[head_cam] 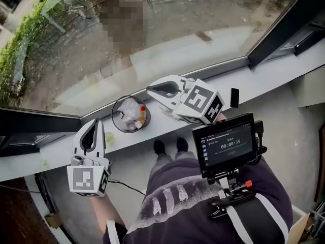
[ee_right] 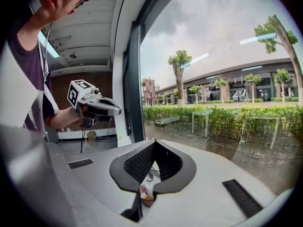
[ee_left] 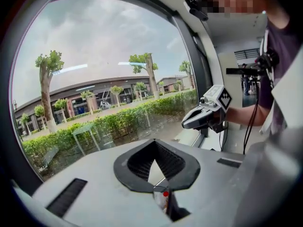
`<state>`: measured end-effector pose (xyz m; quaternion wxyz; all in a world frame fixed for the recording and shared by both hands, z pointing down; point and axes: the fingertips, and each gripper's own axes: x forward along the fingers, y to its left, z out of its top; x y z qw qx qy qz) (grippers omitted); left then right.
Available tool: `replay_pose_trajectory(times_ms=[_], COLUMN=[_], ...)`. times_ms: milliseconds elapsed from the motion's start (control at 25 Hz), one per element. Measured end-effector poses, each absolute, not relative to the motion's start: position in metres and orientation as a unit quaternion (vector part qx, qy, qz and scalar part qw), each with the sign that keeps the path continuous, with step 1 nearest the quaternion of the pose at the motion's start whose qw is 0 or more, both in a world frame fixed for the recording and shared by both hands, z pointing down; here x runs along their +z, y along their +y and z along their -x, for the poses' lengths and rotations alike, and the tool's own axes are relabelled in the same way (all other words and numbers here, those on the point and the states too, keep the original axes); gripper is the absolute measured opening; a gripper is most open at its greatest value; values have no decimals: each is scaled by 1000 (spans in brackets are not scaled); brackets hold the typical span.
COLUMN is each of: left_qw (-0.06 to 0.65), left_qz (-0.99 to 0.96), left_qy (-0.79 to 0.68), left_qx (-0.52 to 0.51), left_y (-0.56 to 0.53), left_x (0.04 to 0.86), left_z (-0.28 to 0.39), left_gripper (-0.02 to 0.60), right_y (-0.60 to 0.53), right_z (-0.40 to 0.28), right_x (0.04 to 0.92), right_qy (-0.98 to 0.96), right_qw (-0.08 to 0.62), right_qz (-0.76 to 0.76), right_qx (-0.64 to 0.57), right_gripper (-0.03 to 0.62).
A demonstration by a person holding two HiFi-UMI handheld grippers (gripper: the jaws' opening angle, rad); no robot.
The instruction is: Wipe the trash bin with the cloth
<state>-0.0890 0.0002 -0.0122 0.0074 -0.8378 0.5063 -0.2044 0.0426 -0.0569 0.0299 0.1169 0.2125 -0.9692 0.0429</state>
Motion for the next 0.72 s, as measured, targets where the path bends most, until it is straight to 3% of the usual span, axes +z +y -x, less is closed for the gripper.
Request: replay_pose_trajectory(times_ms=[400,720], left_qw=[-6,-9], left_qz=[887,920], left_qy=[438,374], left_qx=[-146,-115], left_y=[1,52], left_x=[-17,-31], left_z=[63,71], left_gripper=[-3,-3], right_y=[-33,14], right_z=[-29,1], right_x=[10,-8], right_qy=[-978,-965], right_qw=[91,115], right_qz=[-183,-236], right_qx=[38,11], right_gripper=[-2,-2])
